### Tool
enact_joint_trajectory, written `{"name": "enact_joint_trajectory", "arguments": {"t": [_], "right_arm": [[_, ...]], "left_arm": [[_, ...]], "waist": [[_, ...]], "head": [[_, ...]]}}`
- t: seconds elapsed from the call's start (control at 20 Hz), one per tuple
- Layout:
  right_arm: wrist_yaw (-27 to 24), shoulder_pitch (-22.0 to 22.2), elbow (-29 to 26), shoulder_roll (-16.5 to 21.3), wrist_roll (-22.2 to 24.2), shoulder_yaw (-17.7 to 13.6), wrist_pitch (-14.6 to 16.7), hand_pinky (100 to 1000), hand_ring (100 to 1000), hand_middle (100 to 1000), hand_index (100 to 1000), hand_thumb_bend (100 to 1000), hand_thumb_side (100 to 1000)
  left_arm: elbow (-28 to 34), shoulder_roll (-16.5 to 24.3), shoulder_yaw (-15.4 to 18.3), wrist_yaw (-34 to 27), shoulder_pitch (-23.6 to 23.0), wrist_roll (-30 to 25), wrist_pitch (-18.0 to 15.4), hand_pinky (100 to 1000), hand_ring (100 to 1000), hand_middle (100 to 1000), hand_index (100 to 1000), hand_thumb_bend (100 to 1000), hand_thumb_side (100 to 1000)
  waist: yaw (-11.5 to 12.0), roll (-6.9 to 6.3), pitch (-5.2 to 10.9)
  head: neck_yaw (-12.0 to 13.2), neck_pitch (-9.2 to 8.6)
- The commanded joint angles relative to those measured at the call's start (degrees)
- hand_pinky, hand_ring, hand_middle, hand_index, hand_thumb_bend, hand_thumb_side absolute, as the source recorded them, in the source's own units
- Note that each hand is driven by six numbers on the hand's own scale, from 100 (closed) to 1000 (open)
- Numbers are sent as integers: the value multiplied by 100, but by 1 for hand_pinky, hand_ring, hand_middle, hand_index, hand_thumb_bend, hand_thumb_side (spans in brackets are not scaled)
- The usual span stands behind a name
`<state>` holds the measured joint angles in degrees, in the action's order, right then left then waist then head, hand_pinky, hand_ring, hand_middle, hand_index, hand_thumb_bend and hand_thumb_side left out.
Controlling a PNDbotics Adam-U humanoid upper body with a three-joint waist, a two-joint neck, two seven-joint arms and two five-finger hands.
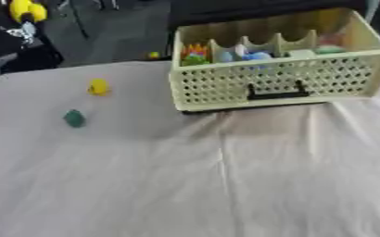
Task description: Pick up objects from table and place into drawer.
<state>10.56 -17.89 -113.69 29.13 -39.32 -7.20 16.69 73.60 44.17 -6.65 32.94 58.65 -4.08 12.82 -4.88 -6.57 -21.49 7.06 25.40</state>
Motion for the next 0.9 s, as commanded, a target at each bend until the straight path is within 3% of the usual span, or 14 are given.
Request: {"name": "enact_joint_trajectory", "arguments": {"t": [0.05,0.45,0.75,0.9], "right_arm": [[-94,-22,-90,225,51,-1,-4,482,407,368,811,100,444],[-326,-193,-90,271,266,92,-89,486,413,372,813,100,448],[-595,-416,-90,299,523,198,-121,485,408,373,813,100,446],[-667,-471,-90,290,587,210,-130,486,406,372,813,100,446]], "left_arm": [[68,-20,-56,85,298,-88,-46,100,289,541,703,100,593],[81,-502,-203,50,734,-265,-141,100,286,538,702,100,603],[7,-729,-214,-54,920,-327,-157,100,285,539,703,100,613],[-50,-811,-225,-97,957,-348,-174,100,283,539,702,100,618]], "waist": [[-27,-12,189],[-243,-155,364],[-507,-316,447],[-624,-371,440]], "head": [[47,43],[-50,-108],[121,-83],[186,-196]]}}
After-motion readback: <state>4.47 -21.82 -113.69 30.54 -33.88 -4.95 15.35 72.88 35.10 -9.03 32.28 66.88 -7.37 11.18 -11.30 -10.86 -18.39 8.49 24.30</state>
